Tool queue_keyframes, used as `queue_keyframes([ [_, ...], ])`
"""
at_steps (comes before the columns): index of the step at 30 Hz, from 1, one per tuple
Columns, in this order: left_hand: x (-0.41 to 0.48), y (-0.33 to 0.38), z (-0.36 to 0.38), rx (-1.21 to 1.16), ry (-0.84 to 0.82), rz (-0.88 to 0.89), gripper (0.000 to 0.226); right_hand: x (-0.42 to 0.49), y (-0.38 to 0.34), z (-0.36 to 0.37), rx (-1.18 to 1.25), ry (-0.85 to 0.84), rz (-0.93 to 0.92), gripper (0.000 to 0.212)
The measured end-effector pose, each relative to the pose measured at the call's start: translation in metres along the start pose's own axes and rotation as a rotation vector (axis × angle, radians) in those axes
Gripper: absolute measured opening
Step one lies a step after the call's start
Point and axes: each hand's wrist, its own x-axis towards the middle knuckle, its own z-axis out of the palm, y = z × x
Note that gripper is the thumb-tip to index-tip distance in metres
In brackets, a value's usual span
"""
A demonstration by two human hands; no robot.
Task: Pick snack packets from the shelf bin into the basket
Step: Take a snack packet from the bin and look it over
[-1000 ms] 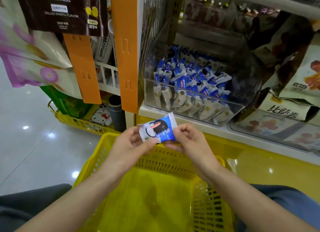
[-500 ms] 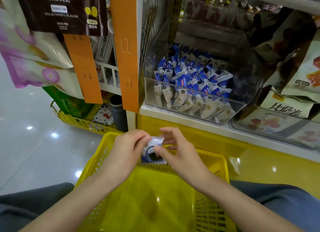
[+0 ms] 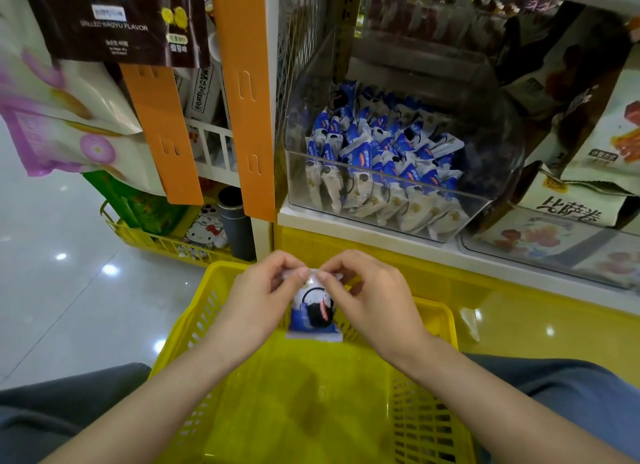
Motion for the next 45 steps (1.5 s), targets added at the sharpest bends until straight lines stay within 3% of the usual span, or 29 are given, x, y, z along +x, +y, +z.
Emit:
queue_keyframes([
  [3, -0.001, -0.001, 0.0, 0.1, 0.108, 0.0, 0.022, 0.004, 0.002, 0.0, 0.143, 0.124, 0.127, 0.008],
  [5, -0.001, 0.0, 0.001, 0.086, 0.081, -0.063, 0.018, 0.006, 0.003, -0.002, 0.221, 0.182, 0.156, 0.009],
  [10, 0.002, 0.011, 0.002, -0.532, -0.031, -0.452, 0.044, -0.003, 0.0, -0.001, 0.027, 0.037, -0.174, 0.007],
  [14, 0.0, 0.006, -0.001, -0.677, -0.038, -0.363, 0.025, -0.006, -0.001, 0.001, -0.046, -0.096, -0.249, 0.011],
  [16, 0.002, 0.005, 0.0, -0.629, 0.04, -0.322, 0.017, -0.008, -0.005, 0.003, 0.096, -0.12, -0.094, 0.015],
  [18, 0.004, 0.005, 0.001, -0.604, 0.07, -0.303, 0.018, -0.006, -0.01, 0.005, 0.351, -0.073, 0.215, 0.022],
  [20, 0.003, 0.006, 0.002, -0.586, 0.017, -0.289, 0.019, 0.0, -0.01, 0.004, 0.606, -0.112, 0.485, 0.017],
  [23, -0.002, 0.007, 0.006, -0.466, -0.019, -0.226, 0.019, 0.003, -0.01, -0.001, 0.864, -0.237, 0.595, 0.022],
  [26, -0.005, 0.002, 0.008, -0.087, 0.147, -0.004, 0.031, 0.002, -0.01, -0.001, 0.944, -0.182, 0.623, 0.023],
  [29, -0.009, 0.0, 0.009, 0.17, 0.12, 0.202, 0.033, 0.001, -0.008, 0.0, 0.978, -0.15, 0.678, 0.028],
  [37, -0.008, -0.001, -0.001, 0.311, 0.062, 0.281, 0.022, -0.001, -0.009, 0.005, 0.93, -0.144, 0.682, 0.026],
  [45, -0.014, 0.006, -0.003, 0.722, 0.017, 0.385, 0.028, -0.005, -0.015, 0.016, 0.832, -0.135, 0.591, 0.018],
])
